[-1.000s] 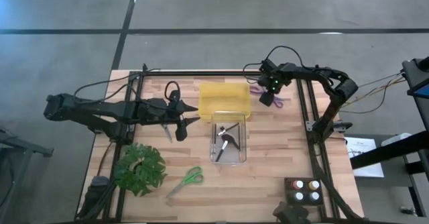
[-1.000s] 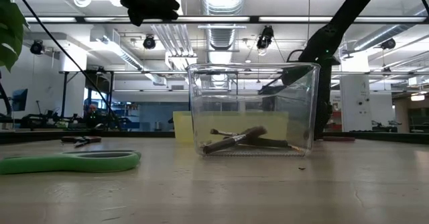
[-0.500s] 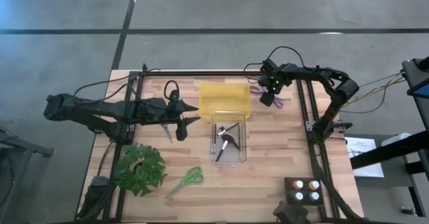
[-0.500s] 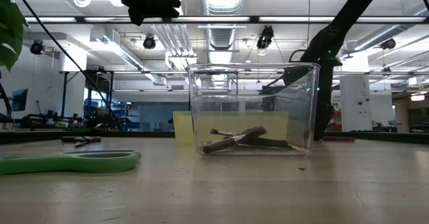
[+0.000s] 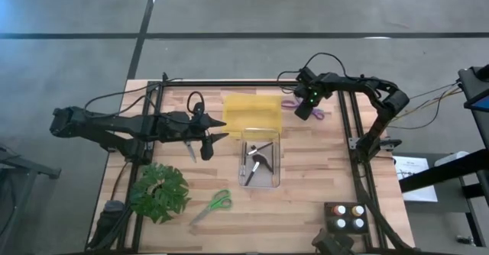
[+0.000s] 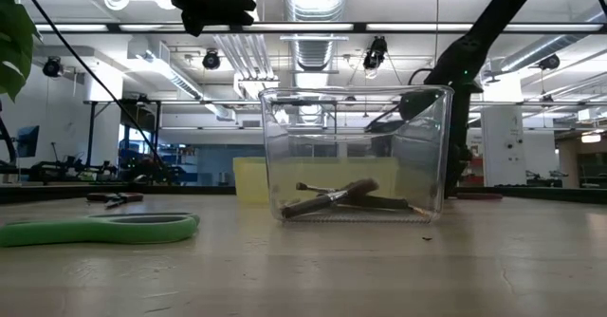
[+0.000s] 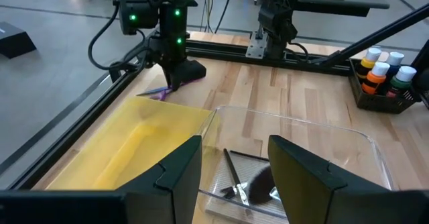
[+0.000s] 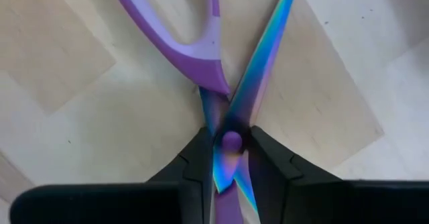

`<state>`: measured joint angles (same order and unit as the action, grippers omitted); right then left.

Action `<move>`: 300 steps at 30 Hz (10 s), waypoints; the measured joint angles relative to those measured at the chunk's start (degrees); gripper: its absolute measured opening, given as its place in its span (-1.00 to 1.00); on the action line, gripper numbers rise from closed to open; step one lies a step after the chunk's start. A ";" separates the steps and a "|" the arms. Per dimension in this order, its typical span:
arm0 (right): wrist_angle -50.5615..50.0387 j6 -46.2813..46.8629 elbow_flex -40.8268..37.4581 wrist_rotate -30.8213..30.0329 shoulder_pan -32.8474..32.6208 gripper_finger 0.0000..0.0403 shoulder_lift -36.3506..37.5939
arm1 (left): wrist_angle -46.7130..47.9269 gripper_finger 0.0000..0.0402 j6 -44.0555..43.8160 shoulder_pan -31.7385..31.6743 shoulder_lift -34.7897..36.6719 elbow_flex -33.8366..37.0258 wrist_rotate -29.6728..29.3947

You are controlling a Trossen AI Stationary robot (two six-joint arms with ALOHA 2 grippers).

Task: Pick & Place Paint Supplies
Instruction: Put the purple scissors into the yellow bin, then put the green scissors into the yellow bin

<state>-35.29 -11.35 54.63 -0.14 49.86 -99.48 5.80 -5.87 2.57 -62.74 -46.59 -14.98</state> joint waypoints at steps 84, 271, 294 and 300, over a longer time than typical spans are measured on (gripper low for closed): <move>-7.96 1.02 37.06 6.66 -28.30 -0.12 4.45 | 11.13 -0.10 -3.80 0.70 -0.65 0.11 13.21; 10.26 0.44 20.56 5.09 -41.37 -0.12 25.24 | 22.91 -0.16 -25.90 23.50 -46.37 -16.79 4.87; 10.20 0.41 20.56 5.09 -41.37 -0.12 25.24 | 22.90 -0.64 -27.09 23.06 -45.74 -16.64 5.03; 10.18 0.35 20.56 5.11 -41.38 -0.12 25.24 | 26.80 -0.64 -25.85 22.88 -42.58 -16.61 3.83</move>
<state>-25.11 -11.00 75.20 4.97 8.48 -74.24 32.60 -31.72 25.45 -105.32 -63.20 -11.15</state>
